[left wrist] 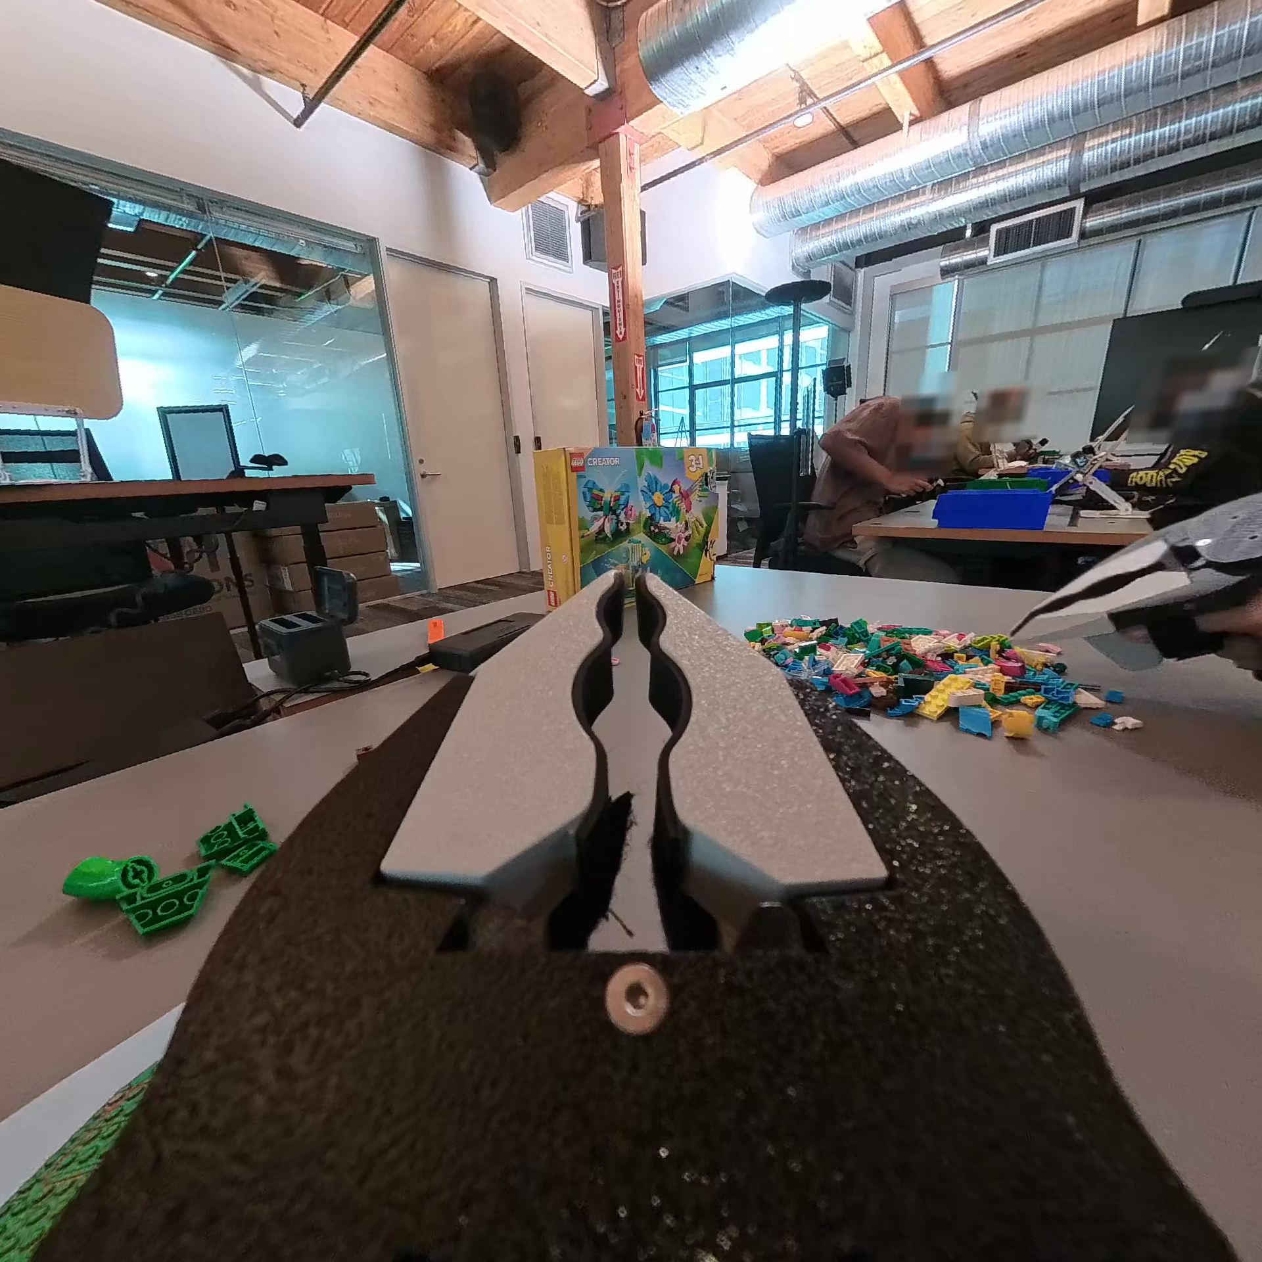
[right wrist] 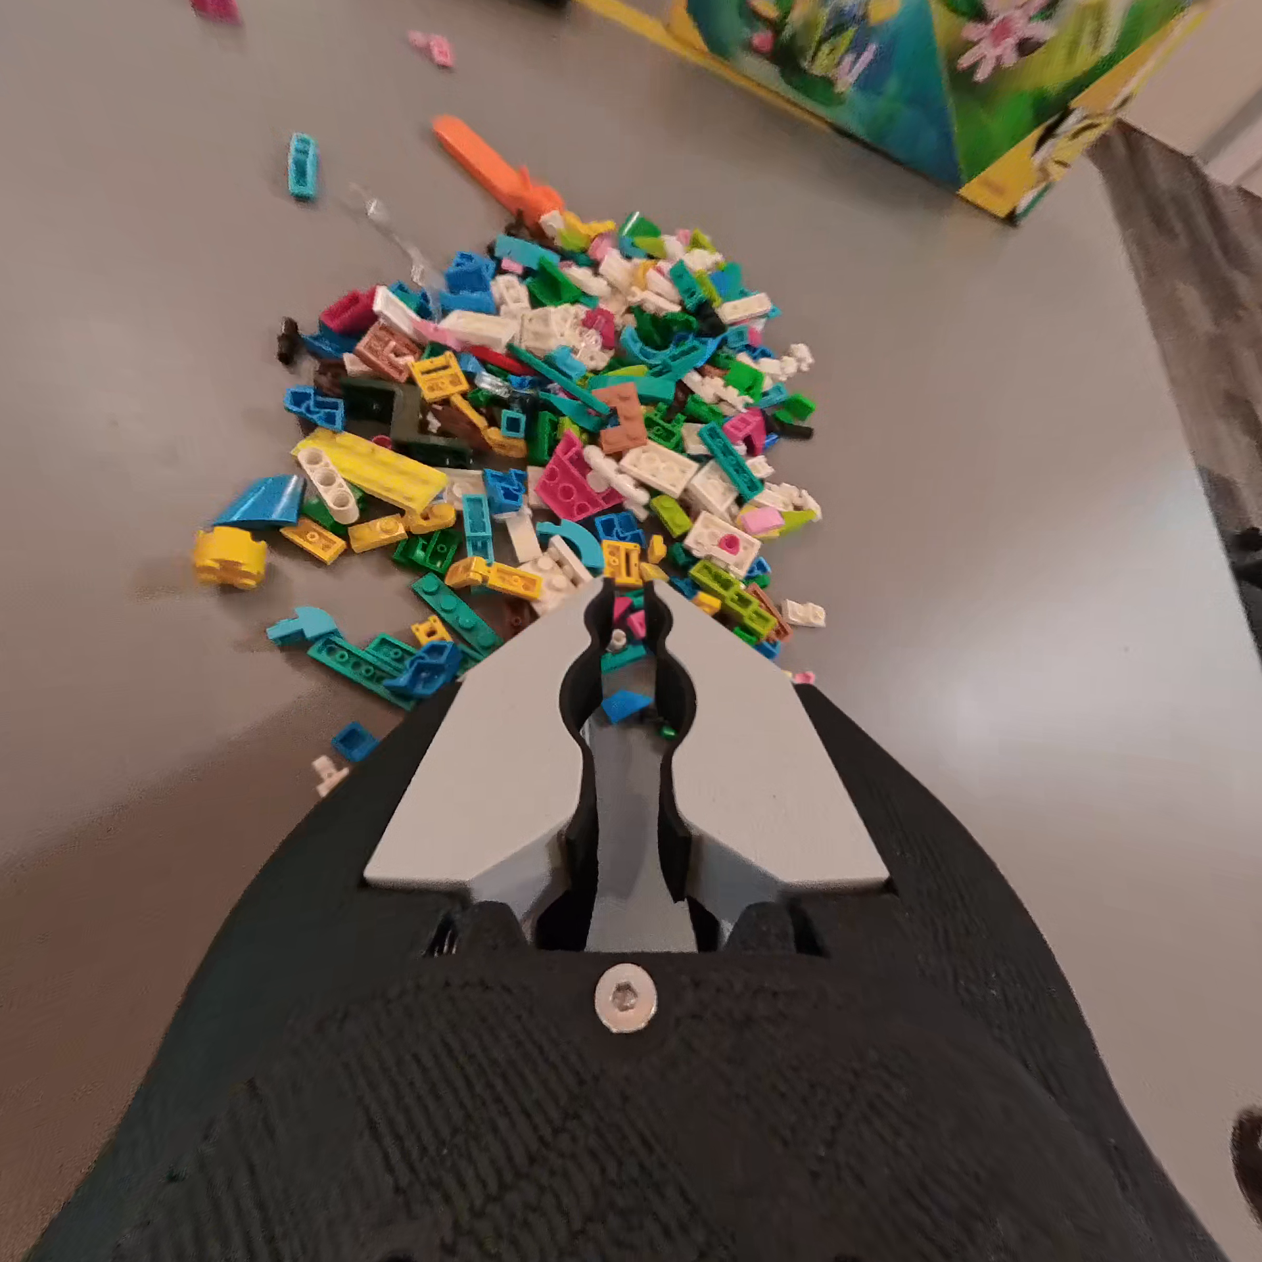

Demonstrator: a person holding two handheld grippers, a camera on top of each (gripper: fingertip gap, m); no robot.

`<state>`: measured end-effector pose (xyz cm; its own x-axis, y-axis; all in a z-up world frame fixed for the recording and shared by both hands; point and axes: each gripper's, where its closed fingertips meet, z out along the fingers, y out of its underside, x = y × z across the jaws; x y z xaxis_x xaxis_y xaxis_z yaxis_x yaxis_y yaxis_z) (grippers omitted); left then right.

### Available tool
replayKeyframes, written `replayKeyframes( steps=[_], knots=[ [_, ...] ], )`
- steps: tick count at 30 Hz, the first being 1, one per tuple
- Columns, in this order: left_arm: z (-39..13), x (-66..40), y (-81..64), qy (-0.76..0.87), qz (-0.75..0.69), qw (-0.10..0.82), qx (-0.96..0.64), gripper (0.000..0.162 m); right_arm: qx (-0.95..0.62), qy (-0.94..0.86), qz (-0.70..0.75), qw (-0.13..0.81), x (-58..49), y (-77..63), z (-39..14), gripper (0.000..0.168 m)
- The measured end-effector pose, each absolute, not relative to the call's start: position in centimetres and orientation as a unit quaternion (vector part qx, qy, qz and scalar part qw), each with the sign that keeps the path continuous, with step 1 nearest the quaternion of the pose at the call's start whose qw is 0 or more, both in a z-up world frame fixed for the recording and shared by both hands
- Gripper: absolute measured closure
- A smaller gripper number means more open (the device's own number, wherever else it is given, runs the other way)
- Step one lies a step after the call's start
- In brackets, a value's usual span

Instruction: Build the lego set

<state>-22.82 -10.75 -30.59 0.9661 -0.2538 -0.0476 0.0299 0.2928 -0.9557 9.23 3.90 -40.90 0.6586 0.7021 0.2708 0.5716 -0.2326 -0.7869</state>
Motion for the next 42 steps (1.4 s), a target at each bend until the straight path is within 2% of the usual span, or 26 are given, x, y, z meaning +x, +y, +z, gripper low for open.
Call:
replayKeyframes(
  steps=[7, 11, 15, 19, 25, 30, 35, 42],
  knots=[
    [-30.8, -23.0, -10.4, 0.097, -0.083, 0.797, -0.590, 0.161, -0.800, -0.422, -0.026, 0.425, 11.2, 6.5, -42.6, 0.164],
    [-30.9, -23.1, -10.1, 0.096, -0.081, 0.796, -0.593, 0.162, -0.778, -0.433, 0.041, 0.454, 8.2, 6.7, -40.6, 0.160],
    [-30.9, -23.3, -10.0, 0.089, -0.090, 0.796, -0.592, 0.162, -0.783, -0.469, 0.073, 0.401, 5.7, 6.5, -42.2, 0.150],
    [-30.8, -23.5, -10.1, 0.085, -0.098, 0.797, -0.590, 0.162, -0.780, -0.488, 0.138, 0.367, 2.7, 4.2, -42.6, 0.150],
    [-30.8, -23.8, -10.1, 0.071, -0.118, 0.796, -0.589, 0.162, -0.776, -0.457, 0.142, 0.410, 1.6, 5.1, -40.9, 0.149],
    [-30.7, -24.1, -10.2, 0.058, -0.137, 0.797, -0.586, 0.161, -0.803, -0.437, 0.116, 0.388, 1.6, 5.7, -42.9, 0.148],
    [-30.7, -24.1, -10.2, 0.056, -0.144, 0.796, -0.585, 0.161, -0.782, -0.475, 0.162, 0.369, -1.3, 3.5, -42.9, 0.146],
    [-30.7, -24.2, -10.2, 0.053, -0.150, 0.795, -0.585, 0.161, -0.782, -0.468, 0.097, 0.400, 1.6, 4.8, -42.0, 0.147]
  ],
)
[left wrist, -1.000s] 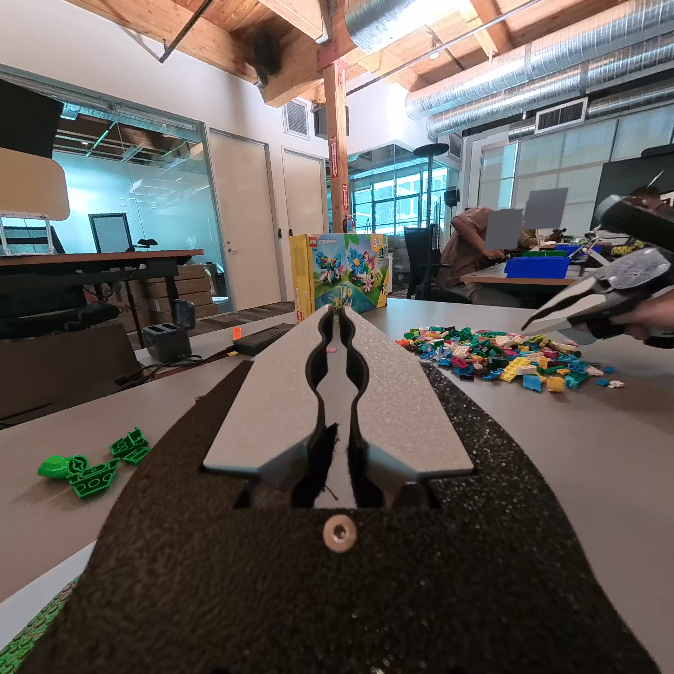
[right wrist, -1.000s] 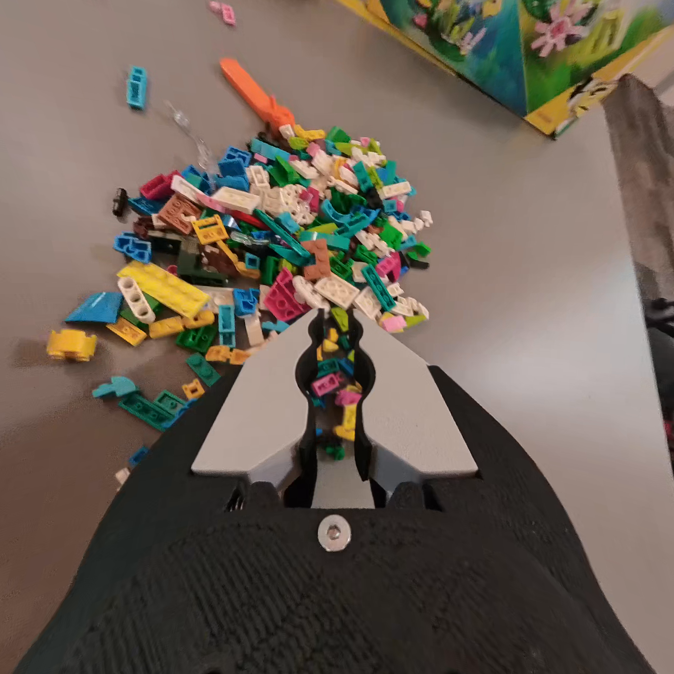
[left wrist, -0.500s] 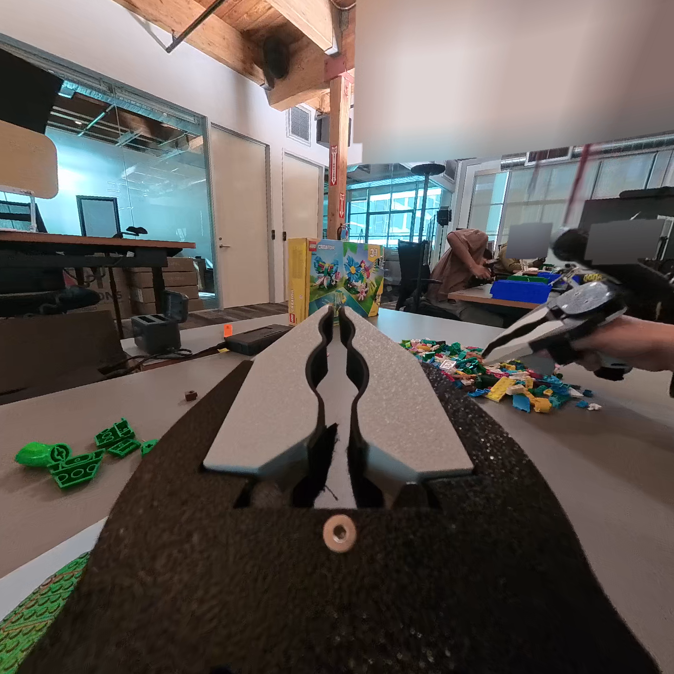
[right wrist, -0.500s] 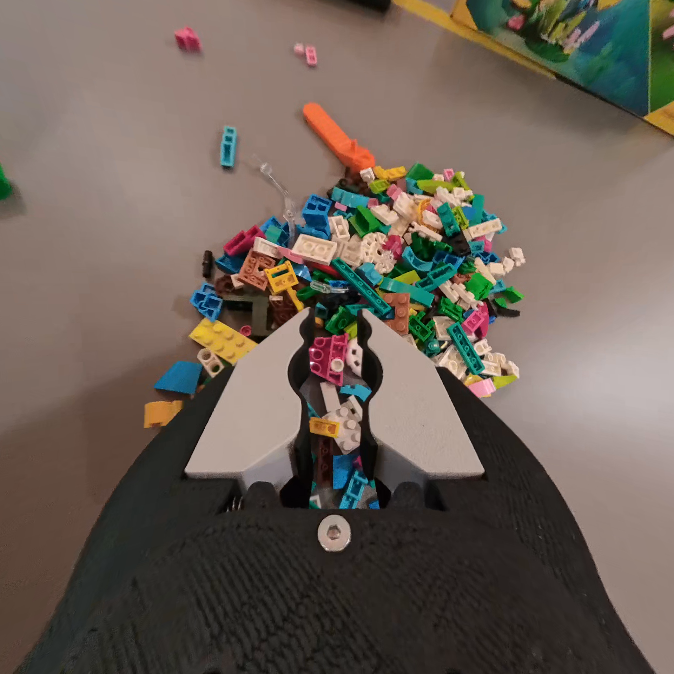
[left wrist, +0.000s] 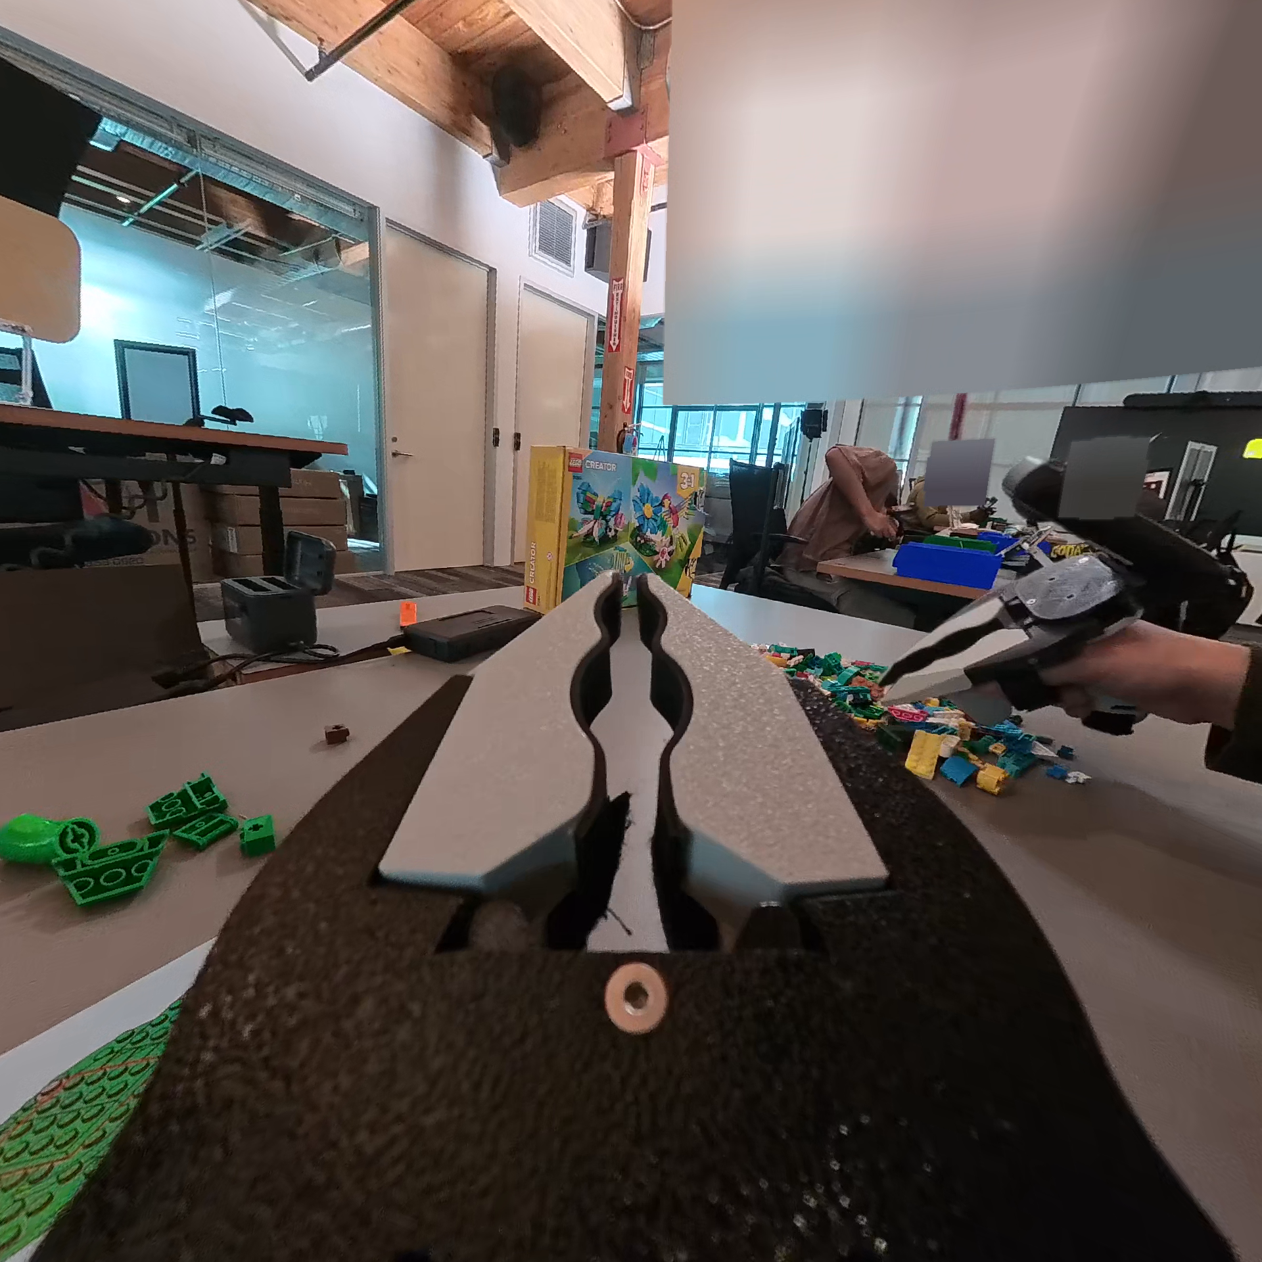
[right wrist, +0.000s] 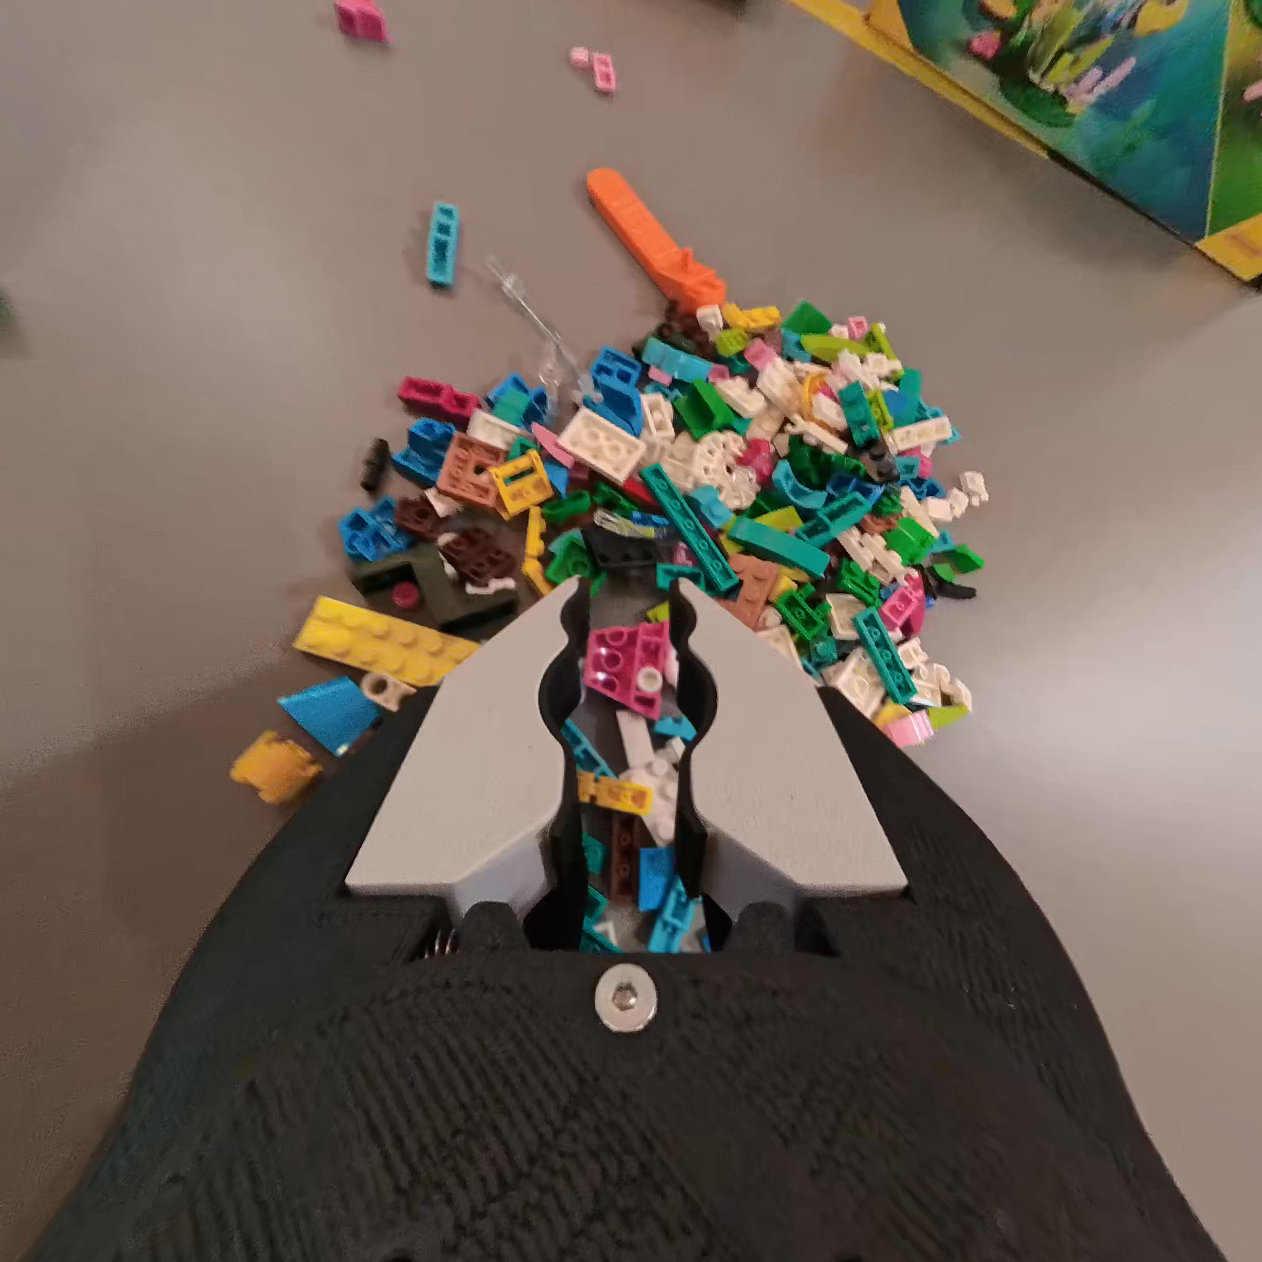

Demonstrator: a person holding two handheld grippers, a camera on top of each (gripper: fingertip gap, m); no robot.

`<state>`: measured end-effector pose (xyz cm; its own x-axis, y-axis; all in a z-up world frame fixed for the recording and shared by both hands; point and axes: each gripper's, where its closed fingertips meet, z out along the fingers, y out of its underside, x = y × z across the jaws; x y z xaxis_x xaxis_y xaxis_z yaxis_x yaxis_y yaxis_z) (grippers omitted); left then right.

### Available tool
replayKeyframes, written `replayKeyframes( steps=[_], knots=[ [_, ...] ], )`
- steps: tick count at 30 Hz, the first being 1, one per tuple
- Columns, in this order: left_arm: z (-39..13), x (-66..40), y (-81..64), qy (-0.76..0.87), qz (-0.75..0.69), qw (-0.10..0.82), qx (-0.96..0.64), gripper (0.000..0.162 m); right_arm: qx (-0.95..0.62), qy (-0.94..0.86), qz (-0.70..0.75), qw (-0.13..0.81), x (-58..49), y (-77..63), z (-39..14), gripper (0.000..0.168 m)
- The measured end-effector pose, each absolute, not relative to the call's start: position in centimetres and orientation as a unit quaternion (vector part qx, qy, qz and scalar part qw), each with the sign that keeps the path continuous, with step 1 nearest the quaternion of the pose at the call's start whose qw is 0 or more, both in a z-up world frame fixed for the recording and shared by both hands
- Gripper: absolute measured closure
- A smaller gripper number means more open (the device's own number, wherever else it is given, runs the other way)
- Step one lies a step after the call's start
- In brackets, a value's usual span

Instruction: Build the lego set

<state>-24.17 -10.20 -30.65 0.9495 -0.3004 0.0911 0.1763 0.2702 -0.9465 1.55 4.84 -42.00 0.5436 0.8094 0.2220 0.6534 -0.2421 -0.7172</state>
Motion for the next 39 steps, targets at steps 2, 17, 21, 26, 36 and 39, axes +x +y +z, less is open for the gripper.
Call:
replayKeyframes(
  steps=[2, 17, 21, 26, 36, 39],
  knots=[
    [-30.7, -24.2, -10.2, 0.051, -0.153, 0.795, -0.585, 0.161, -0.787, -0.473, 0.091, 0.385, 2.3, 5.0, -42.9, 0.146],
    [-30.7, -24.4, -10.2, 0.044, -0.161, 0.793, -0.585, 0.160, -0.744, -0.540, 0.189, 0.346, -0.3, 1.1, -42.2, 0.148],
    [-30.7, -24.4, -10.1, 0.043, -0.164, 0.793, -0.585, 0.160, -0.729, -0.567, 0.214, 0.318, -1.2, -0.6, -42.3, 0.151],
    [-30.7, -24.5, -10.1, 0.042, -0.168, 0.792, -0.586, 0.160, -0.720, -0.562, 0.207, 0.350, -1.4, 0.0, -41.4, 0.146],
    [-30.7, -24.6, -10.1, 0.037, -0.171, 0.791, -0.586, 0.159, -0.705, -0.584, 0.237, 0.325, -2.9, -0.9, -41.7, 0.145],
    [-30.7, -24.7, -10.0, 0.034, -0.173, 0.791, -0.586, 0.159, -0.717, -0.542, 0.203, 0.389, -3.3, 3.1, -40.5, 0.142]
  ],
)
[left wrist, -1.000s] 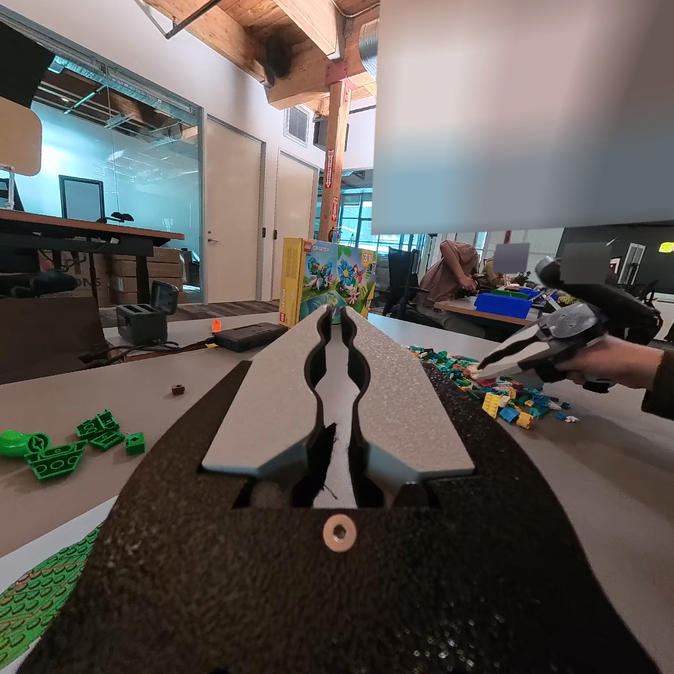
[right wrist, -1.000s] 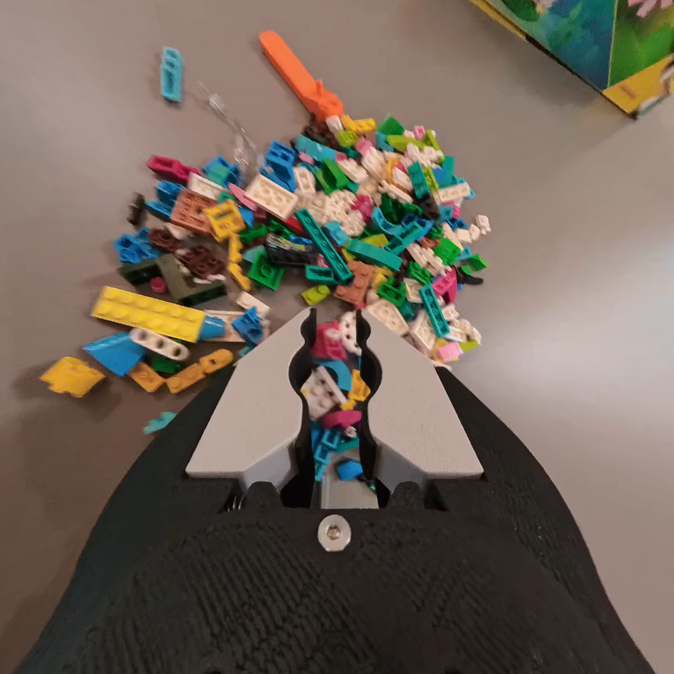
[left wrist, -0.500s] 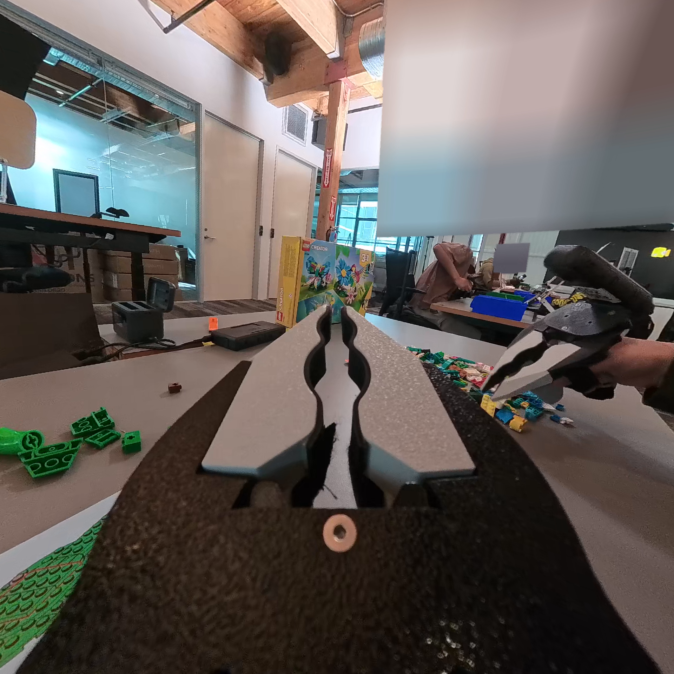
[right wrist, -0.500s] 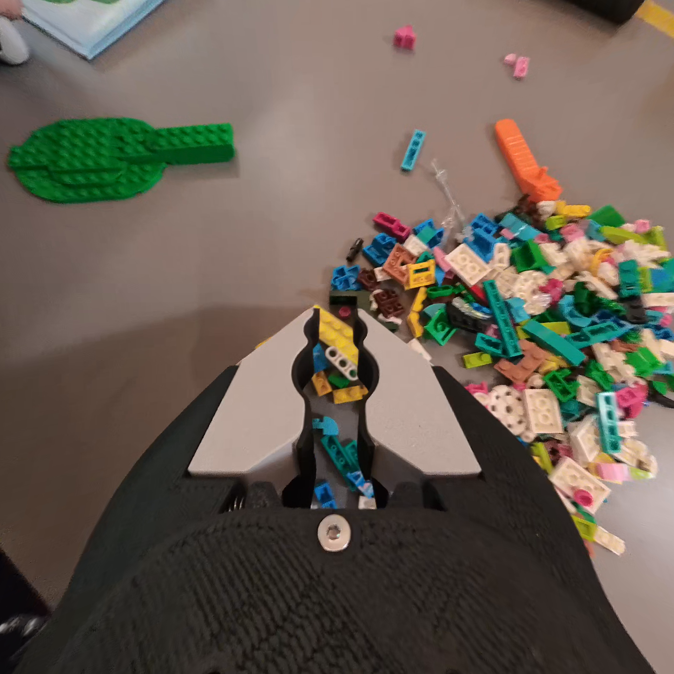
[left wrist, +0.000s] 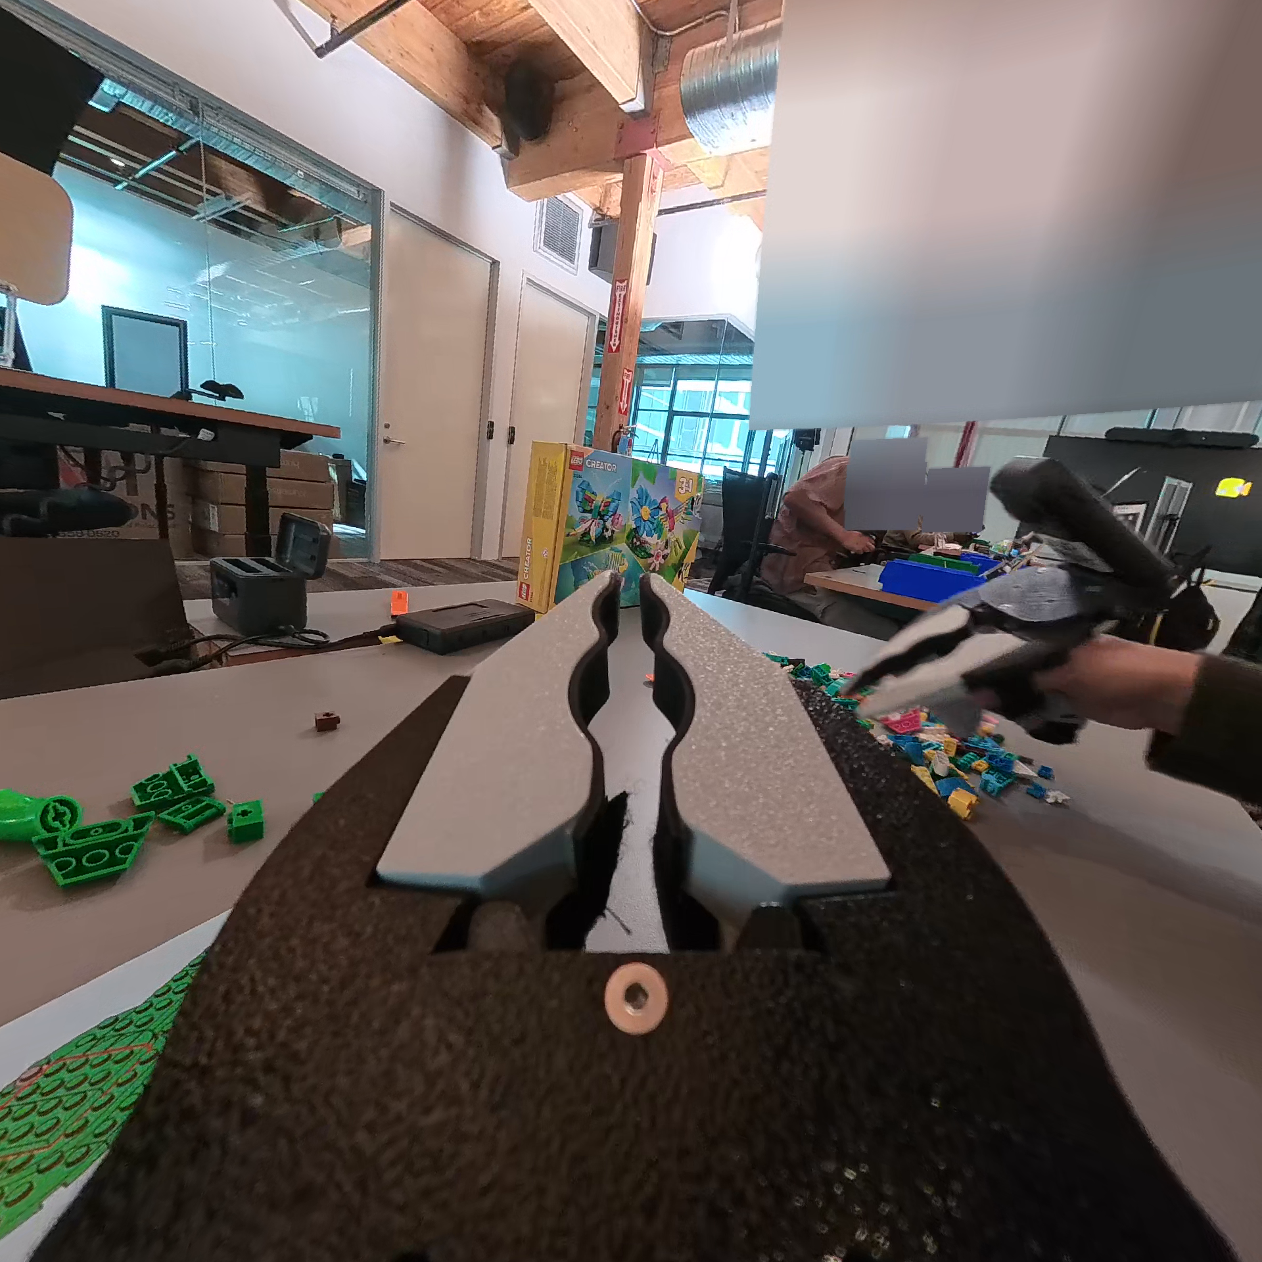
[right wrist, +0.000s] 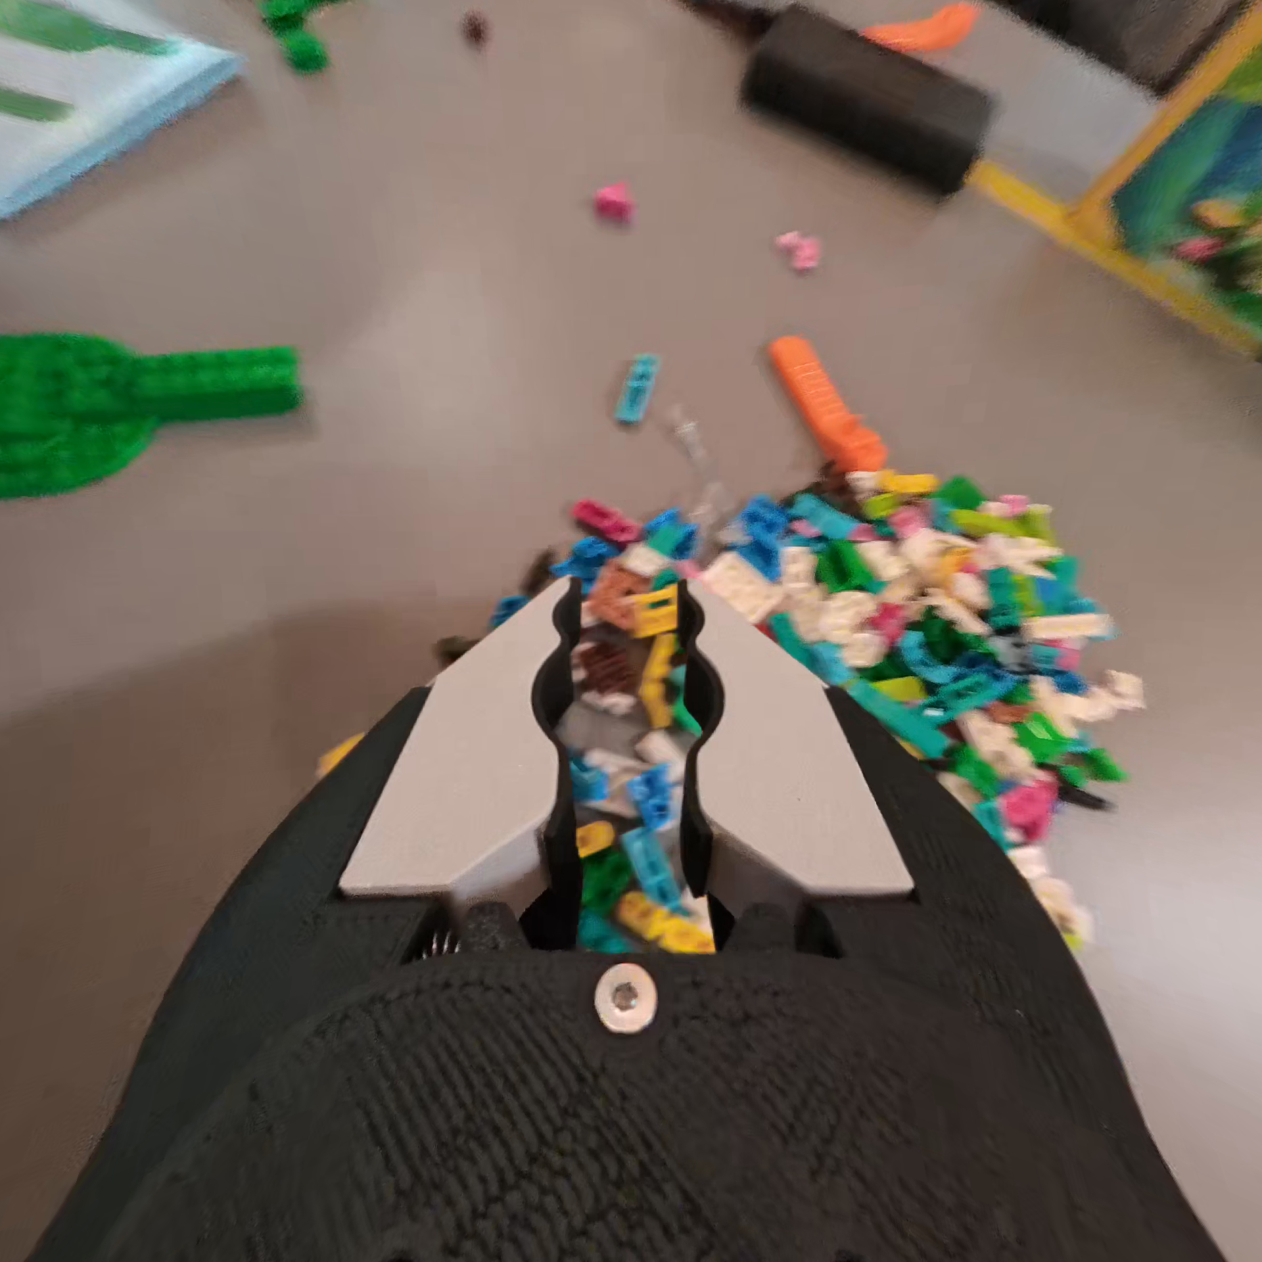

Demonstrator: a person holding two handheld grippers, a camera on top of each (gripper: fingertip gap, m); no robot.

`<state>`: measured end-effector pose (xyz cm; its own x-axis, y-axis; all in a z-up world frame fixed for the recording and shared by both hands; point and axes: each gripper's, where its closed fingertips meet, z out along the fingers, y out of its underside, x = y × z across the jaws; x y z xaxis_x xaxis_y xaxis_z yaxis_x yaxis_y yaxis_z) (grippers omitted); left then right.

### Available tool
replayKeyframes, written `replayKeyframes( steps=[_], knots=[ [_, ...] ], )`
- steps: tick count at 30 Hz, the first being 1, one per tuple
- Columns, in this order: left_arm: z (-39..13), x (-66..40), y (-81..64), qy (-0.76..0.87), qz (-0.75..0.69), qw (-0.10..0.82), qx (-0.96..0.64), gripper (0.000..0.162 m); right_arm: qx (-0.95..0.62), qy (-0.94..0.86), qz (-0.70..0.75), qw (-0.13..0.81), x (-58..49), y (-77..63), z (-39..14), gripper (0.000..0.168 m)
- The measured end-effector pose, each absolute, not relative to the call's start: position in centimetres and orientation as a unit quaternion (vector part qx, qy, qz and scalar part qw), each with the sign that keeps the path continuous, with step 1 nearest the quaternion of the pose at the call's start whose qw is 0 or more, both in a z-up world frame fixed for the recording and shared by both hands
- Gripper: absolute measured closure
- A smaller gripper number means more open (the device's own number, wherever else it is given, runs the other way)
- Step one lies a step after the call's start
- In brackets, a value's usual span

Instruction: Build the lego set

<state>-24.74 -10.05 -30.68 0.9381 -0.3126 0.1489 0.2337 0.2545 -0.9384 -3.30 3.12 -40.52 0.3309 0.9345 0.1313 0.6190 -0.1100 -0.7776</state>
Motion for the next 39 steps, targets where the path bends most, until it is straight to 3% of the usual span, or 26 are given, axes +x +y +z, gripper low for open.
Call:
replayKeyframes(
  steps=[2, 5, 9, 15, 20, 23, 27, 37, 39],
  knots=[
    [-30.7, -24.8, -10.0, 0.033, -0.173, 0.791, -0.586, 0.159, -0.729, -0.525, 0.159, 0.409, -2.9, 5.7, -41.1, 0.137],
    [-30.7, -24.7, -10.0, 0.034, -0.172, 0.791, -0.586, 0.159, -0.751, -0.522, 0.171, 0.365, -3.2, 5.8, -43.0, 0.130],
    [-30.7, -24.7, -10.1, 0.034, -0.175, 0.791, -0.585, 0.158, -0.737, -0.550, 0.235, 0.315, -4.7, 3.0, -43.5, 0.137],
    [-30.7, -24.8, -10.0, 0.031, -0.179, 0.791, -0.585, 0.157, -0.758, -0.494, 0.148, 0.400, -2.3, 9.3, -41.5, 0.139],
    [-30.7, -24.8, -10.0, 0.031, -0.178, 0.791, -0.585, 0.157, -0.778, -0.487, 0.126, 0.376, -0.9, 11.7, -43.0, 0.139],
    [-30.7, -24.8, -10.0, 0.031, -0.178, 0.790, -0.585, 0.157, -0.790, -0.470, 0.071, 0.388, 1.0, 13.8, -42.6, 0.145],
    [-30.7, -24.8, -10.0, 0.031, -0.179, 0.790, -0.586, 0.157, -0.791, -0.448, 0.100, 0.404, 1.8, 13.6, -40.8, 0.144],
    [-30.7, -24.9, -10.0, 0.029, -0.181, 0.790, -0.585, 0.157, -0.821, -0.477, 0.075, 0.306, 5.1, 9.3, -43.4, 0.145],
    [-30.7, -24.8, -10.0, 0.029, -0.181, 0.790, -0.585, 0.157, -0.816, -0.476, 0.063, 0.323, 5.5, 10.0, -42.6, 0.145]
  ],
)
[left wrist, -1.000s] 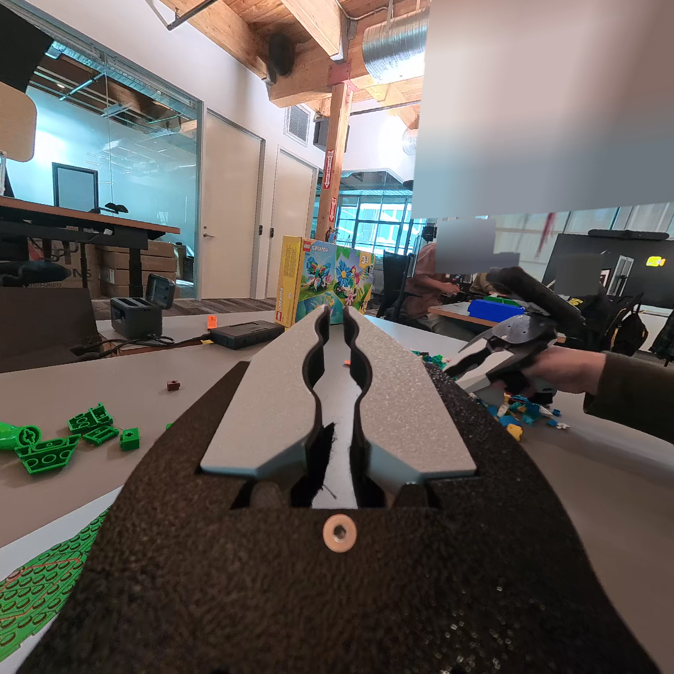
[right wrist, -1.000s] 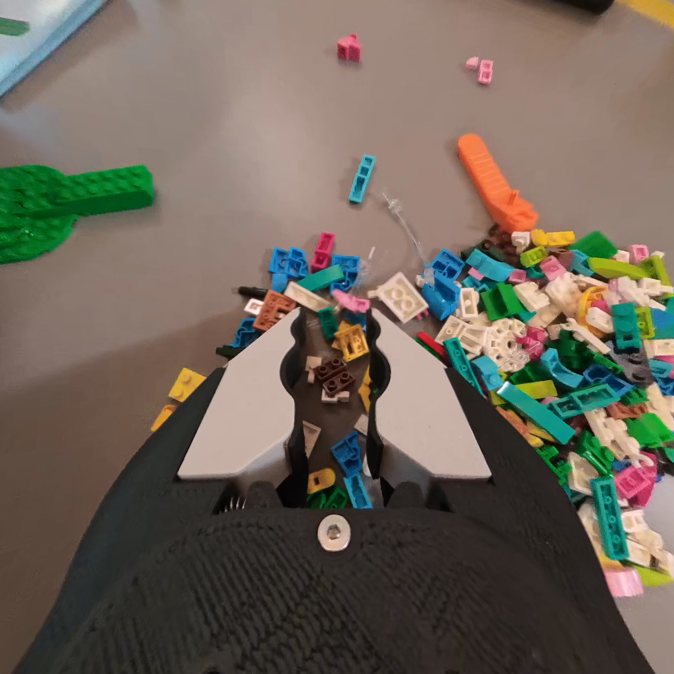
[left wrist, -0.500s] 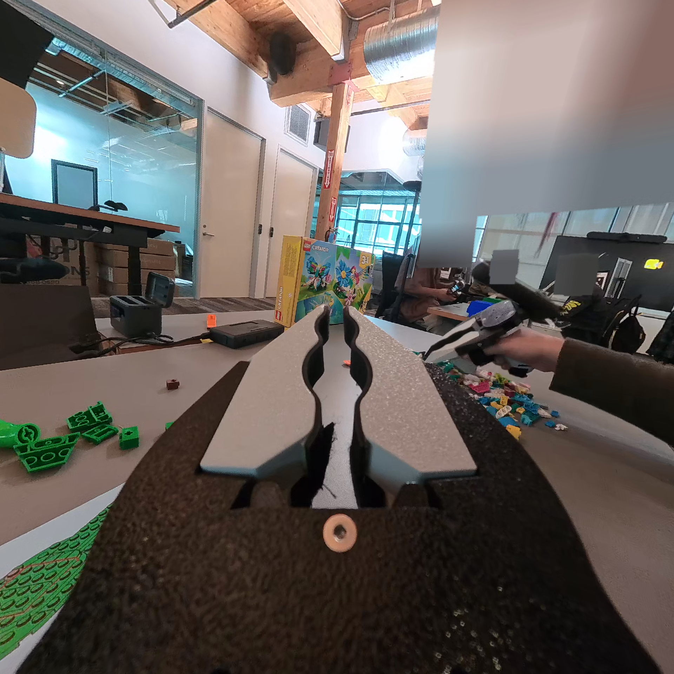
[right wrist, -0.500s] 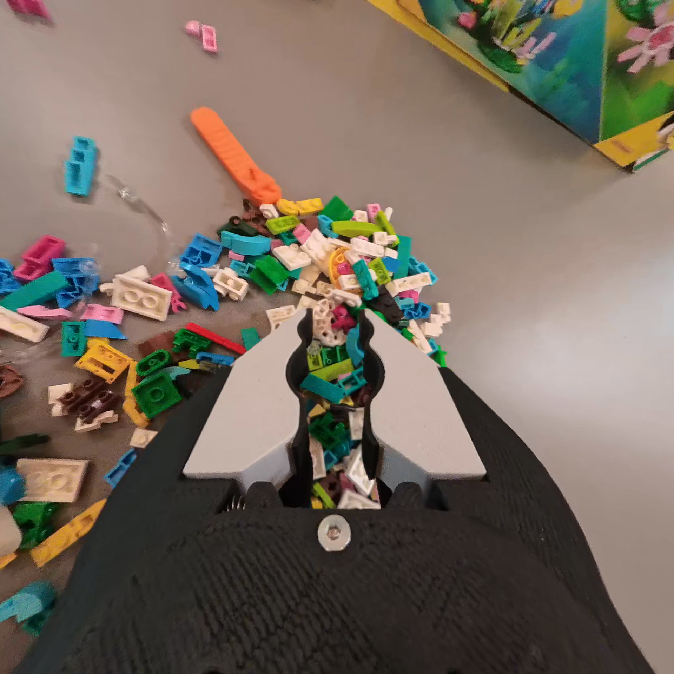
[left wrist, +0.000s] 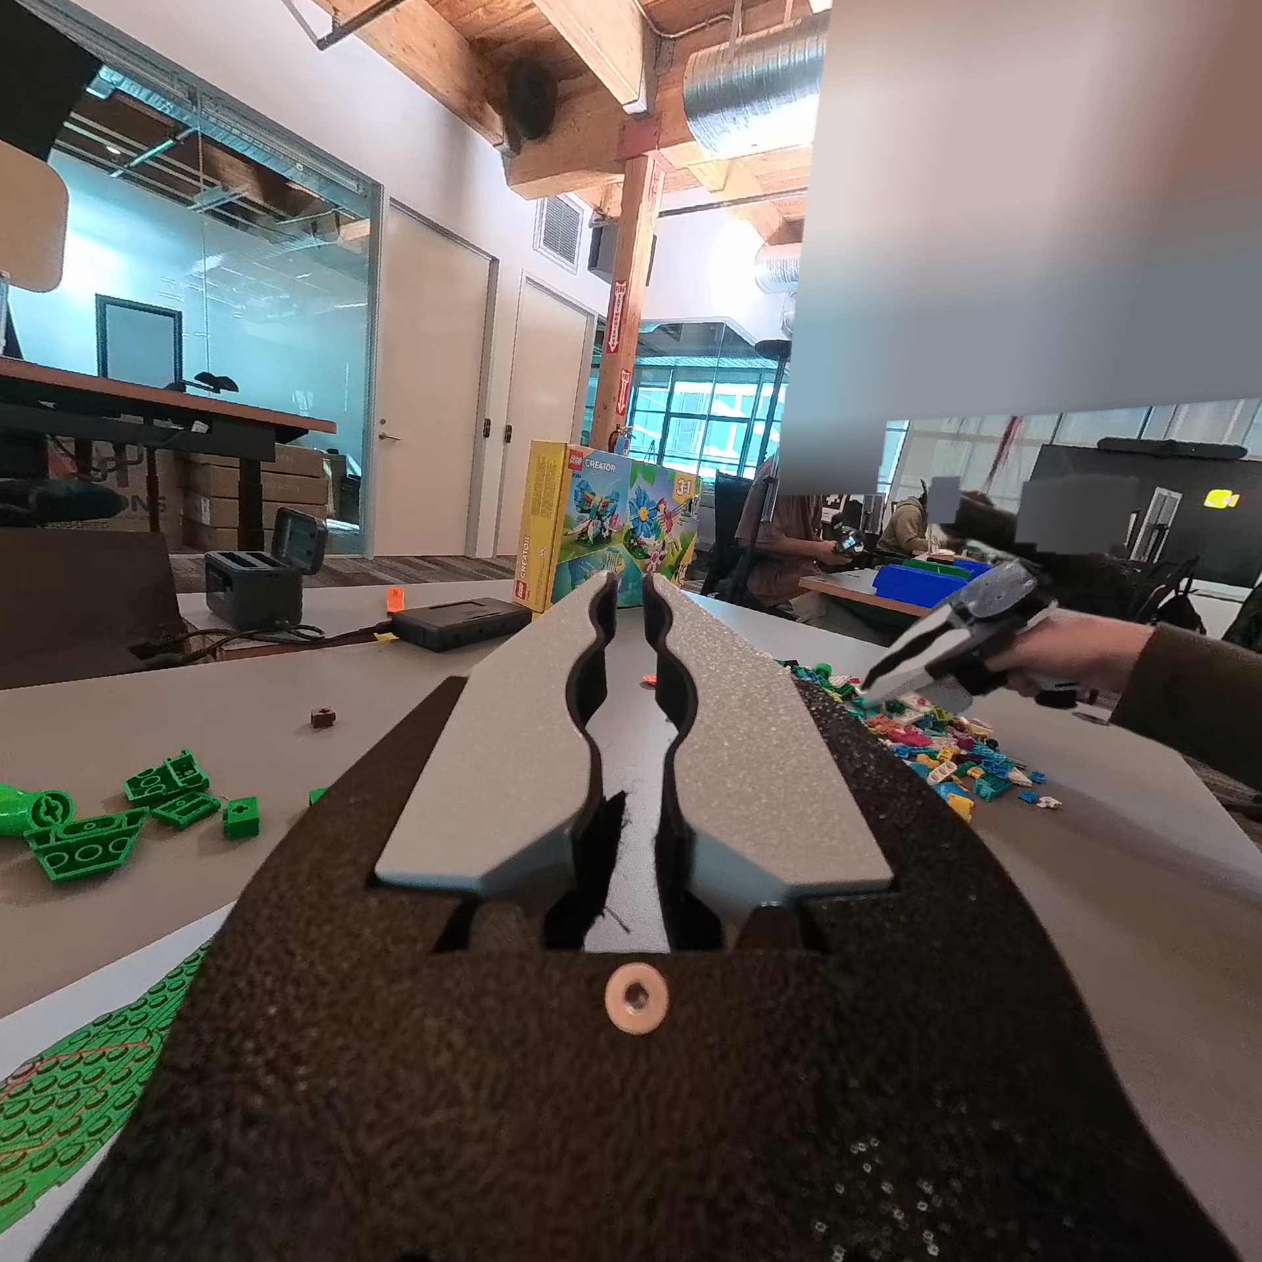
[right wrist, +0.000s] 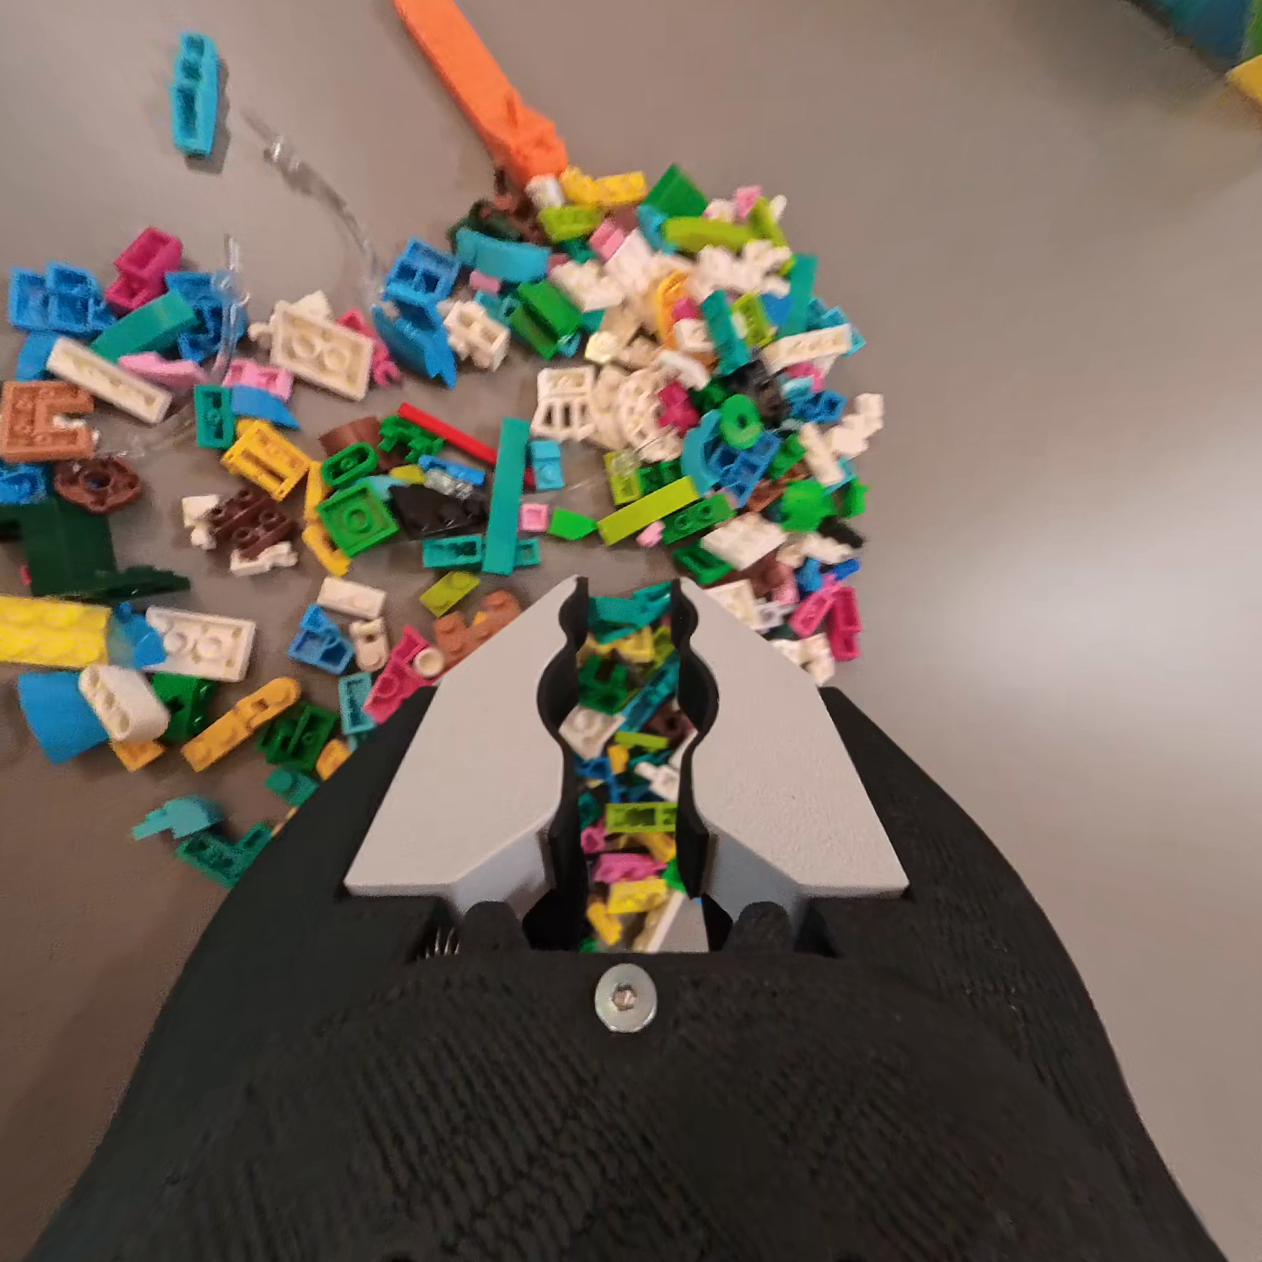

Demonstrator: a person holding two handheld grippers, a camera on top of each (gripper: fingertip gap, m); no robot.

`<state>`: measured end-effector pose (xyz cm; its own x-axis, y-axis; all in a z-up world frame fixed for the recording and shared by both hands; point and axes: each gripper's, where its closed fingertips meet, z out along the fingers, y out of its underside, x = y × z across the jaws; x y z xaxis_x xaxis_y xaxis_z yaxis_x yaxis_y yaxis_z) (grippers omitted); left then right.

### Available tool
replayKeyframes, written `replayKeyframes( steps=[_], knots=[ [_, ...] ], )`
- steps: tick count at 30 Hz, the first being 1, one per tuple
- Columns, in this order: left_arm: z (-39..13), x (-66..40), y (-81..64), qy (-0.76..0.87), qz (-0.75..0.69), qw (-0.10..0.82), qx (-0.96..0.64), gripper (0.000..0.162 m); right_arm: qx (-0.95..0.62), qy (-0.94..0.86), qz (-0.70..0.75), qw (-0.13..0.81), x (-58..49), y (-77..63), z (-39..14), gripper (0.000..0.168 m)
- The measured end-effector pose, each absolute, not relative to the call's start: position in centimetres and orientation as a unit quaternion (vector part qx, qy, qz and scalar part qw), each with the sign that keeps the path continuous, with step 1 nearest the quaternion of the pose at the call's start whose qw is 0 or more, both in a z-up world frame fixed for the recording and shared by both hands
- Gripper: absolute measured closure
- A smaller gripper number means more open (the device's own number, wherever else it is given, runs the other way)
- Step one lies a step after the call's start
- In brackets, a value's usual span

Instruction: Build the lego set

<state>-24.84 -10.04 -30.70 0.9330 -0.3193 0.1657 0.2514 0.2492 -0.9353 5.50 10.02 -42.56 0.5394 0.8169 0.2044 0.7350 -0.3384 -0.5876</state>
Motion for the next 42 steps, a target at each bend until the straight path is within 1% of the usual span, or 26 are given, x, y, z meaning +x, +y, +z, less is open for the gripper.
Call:
replayKeyframes(
  steps=[4, 10, 13, 15, 17, 20, 22, 26, 28, 31, 32, 35, 37, 40, 42],
  knots=[
    [-30.7, -24.8, -10.0, 0.030, -0.180, 0.790, -0.586, 0.157, -0.805, -0.458, 0.063, 0.371, 5.0, 12.6, -41.3, 0.146],
    [-30.7, -24.8, -10.0, 0.030, -0.180, 0.790, -0.586, 0.157, -0.799, -0.481, 0.070, 0.354, 3.0, 14.6, -43.2, 0.143],
    [-30.7, -24.7, -10.0, 0.032, -0.179, 0.789, -0.586, 0.157, -0.785, -0.494, 0.047, 0.370, 2.0, 16.2, -42.4, 0.145],
    [-30.7, -24.7, -10.0, 0.032, -0.179, 0.790, -0.586, 0.157, -0.780, -0.489, 0.061, 0.386, 1.3, 17.0, -41.2, 0.147],
    [-30.7, -24.7, -10.0, 0.031, -0.179, 0.790, -0.586, 0.157, -0.781, -0.502, 0.080, 0.363, 0.6, 17.0, -41.4, 0.144],
    [-30.7, -24.8, -10.0, 0.031, -0.180, 0.789, -0.586, 0.157, -0.779, -0.540, 0.077, 0.309, 0.1, 16.6, -43.2, 0.137],
    [-30.7, -24.8, -10.0, 0.031, -0.180, 0.789, -0.586, 0.157, -0.773, -0.549, 0.071, 0.309, -0.3, 17.0, -43.4, 0.140],
    [-30.7, -24.8, -10.0, 0.031, -0.180, 0.789, -0.586, 0.157, -0.772, -0.540, 0.082, 0.325, -1.3, 18.2, -43.1, 0.161],
    [-30.7, -24.8, -10.0, 0.030, -0.180, 0.789, -0.586, 0.157, -0.772, -0.537, 0.081, 0.332, -1.5, 18.7, -42.7, 0.161],
    [-30.7, -24.8, -10.0, 0.029, -0.181, 0.789, -0.586, 0.157, -0.775, -0.533, 0.087, 0.328, -1.5, 19.1, -42.5, 0.159],
    [-30.7, -24.8, -10.0, 0.029, -0.182, 0.789, -0.587, 0.157, -0.777, -0.534, 0.081, 0.324, -1.2, 19.2, -42.5, 0.153],
    [-30.7, -24.9, -10.0, 0.027, -0.183, 0.789, -0.586, 0.157, -0.784, -0.518, 0.077, 0.333, 0.1, 19.8, -41.5, 0.147],
    [-30.7, -24.9, -9.9, 0.027, -0.183, 0.789, -0.586, 0.157, -0.798, -0.509, 0.096, 0.308, 1.1, 19.3, -41.8, 0.139],
    [-30.7, -25.0, -9.9, 0.025, -0.183, 0.789, -0.586, 0.157, -0.810, -0.518, 0.073, 0.265, 3.3, 18.7, -43.2, 0.139],
    [-30.7, -25.1, -9.9, 0.022, -0.185, 0.789, -0.586, 0.157, -0.812, -0.520, 0.060, 0.257, 4.4, 18.4, -43.4, 0.142]
  ],
)
